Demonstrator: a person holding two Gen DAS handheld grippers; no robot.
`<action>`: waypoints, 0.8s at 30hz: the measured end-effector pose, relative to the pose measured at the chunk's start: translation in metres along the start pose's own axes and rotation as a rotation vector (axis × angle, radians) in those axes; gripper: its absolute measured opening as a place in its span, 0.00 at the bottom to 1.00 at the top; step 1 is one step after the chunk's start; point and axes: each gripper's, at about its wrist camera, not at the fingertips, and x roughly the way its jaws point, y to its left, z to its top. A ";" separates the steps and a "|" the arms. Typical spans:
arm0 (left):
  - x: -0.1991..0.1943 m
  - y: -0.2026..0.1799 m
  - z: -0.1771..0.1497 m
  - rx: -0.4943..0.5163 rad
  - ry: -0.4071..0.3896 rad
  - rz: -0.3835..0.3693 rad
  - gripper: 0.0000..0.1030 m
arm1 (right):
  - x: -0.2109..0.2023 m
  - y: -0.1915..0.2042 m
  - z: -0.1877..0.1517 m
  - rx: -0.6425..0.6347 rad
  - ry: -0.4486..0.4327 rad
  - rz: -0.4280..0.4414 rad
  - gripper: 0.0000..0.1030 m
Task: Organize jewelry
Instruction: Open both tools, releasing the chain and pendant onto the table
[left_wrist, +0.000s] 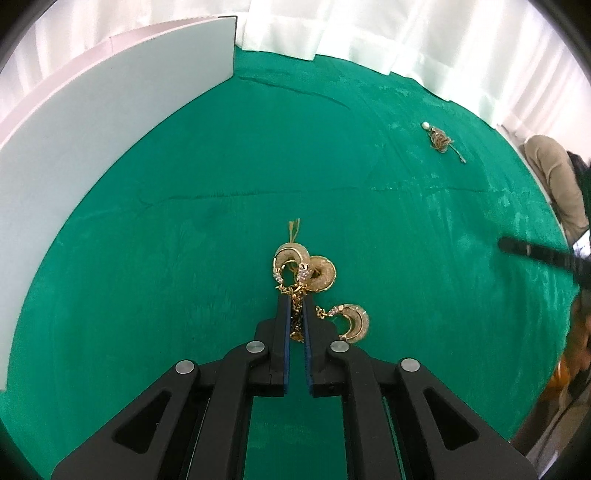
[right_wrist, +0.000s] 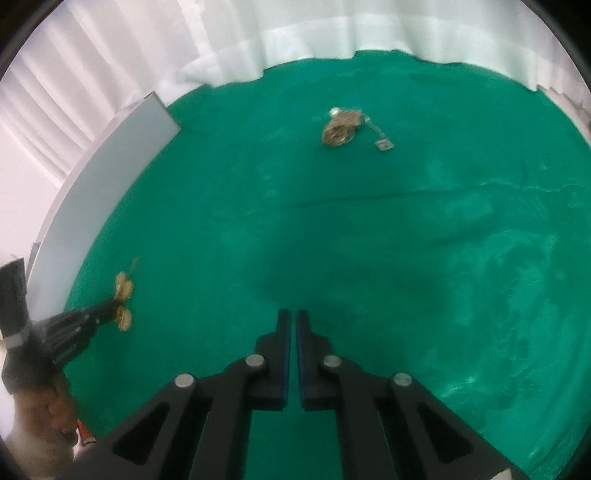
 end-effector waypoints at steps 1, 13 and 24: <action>-0.001 0.001 -0.001 -0.006 0.002 -0.008 0.14 | 0.000 -0.005 0.011 0.029 -0.013 -0.001 0.12; -0.018 0.015 -0.011 -0.055 -0.002 0.017 0.68 | 0.061 -0.030 0.125 0.328 -0.100 -0.092 0.28; -0.039 0.016 -0.026 0.012 -0.004 0.003 0.69 | 0.021 0.019 0.041 0.020 0.007 0.033 0.08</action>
